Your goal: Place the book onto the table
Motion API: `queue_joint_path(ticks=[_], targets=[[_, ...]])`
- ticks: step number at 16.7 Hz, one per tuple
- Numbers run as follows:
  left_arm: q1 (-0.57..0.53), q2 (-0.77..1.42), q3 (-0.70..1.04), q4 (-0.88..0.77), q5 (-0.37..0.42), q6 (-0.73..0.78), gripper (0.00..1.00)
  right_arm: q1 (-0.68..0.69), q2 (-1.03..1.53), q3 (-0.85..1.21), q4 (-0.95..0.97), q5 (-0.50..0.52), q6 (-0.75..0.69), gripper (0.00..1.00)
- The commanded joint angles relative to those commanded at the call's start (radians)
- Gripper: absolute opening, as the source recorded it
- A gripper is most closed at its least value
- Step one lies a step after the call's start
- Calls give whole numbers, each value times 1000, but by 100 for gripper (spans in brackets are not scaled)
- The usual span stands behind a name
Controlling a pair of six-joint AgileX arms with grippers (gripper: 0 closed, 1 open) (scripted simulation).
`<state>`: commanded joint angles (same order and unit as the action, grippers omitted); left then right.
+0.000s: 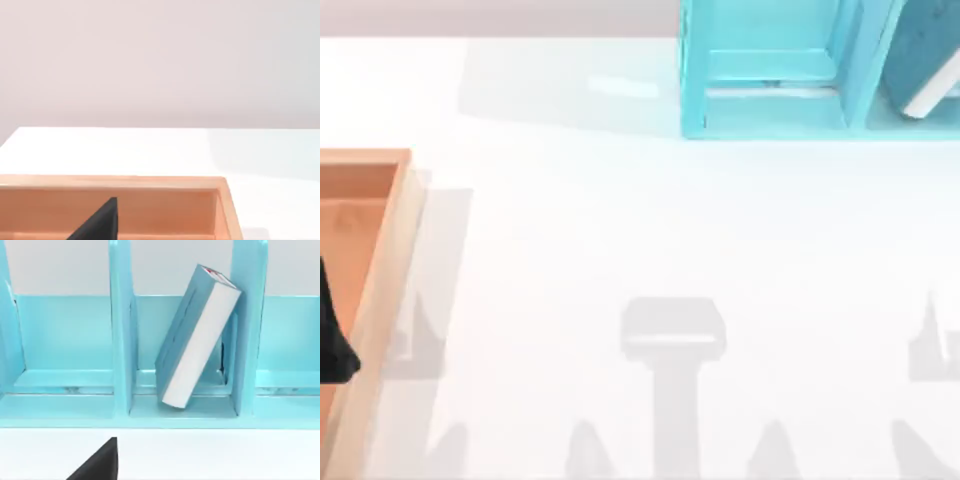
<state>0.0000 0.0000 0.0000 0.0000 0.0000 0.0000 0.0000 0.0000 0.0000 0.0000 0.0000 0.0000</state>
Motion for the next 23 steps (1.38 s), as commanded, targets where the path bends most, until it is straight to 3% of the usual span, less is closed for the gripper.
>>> queue_joint_path(ticks=[4, 9, 23], targets=[[0, 0, 0, 0, 0, 0, 100, -10, 30, 21, 29, 5, 9, 100], [0, 0, 0, 0, 0, 0, 100, -35, 286, 175, 253, -9, 66, 100], [0, 0, 0, 0, 0, 0, 100, -97, 1848, 702, 1066, -110, 345, 100]])
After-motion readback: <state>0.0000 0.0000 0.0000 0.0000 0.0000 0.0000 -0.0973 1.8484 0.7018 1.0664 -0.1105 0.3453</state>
